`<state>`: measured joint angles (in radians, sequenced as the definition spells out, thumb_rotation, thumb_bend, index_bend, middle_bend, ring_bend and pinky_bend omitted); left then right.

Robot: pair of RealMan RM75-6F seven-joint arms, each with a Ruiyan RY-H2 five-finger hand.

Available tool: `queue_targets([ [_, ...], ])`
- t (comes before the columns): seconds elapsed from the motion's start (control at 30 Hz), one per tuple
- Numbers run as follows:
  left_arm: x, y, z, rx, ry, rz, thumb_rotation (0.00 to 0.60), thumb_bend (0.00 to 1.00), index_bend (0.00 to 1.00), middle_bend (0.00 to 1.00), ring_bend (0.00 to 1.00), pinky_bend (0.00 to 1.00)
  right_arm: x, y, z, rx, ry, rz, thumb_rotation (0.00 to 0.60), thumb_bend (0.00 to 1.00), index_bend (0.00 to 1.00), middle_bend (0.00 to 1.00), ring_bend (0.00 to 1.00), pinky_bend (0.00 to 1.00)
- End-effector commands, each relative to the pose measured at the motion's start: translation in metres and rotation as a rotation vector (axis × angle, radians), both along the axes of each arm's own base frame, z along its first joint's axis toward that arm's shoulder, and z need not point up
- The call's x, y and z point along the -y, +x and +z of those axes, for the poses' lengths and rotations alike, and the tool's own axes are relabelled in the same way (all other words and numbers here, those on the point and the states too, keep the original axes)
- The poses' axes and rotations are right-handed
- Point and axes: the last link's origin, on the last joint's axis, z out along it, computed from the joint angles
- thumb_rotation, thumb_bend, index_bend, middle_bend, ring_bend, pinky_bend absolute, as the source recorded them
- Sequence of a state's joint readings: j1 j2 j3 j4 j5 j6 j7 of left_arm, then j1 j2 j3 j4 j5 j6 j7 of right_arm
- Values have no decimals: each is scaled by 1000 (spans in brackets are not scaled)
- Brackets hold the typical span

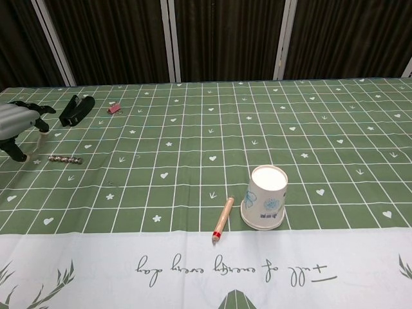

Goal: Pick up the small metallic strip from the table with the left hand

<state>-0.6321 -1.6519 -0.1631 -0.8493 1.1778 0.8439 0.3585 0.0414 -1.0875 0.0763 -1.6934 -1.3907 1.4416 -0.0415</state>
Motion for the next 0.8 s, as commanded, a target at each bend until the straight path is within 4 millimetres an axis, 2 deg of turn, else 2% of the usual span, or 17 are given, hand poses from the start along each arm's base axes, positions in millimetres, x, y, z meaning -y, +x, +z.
queue_targets([
  [0.03, -2, 3, -3, 5, 0, -6, 600, 320, 512, 0, 0, 0, 0, 0, 0, 1, -1, -2, 600, 72, 166, 0, 0, 2],
  [0.8, -5, 8, -23, -7, -26, -6, 600, 319, 515, 0, 0, 0, 0, 1, 1, 3, -7, 1, 600, 71, 166, 0, 0, 3],
])
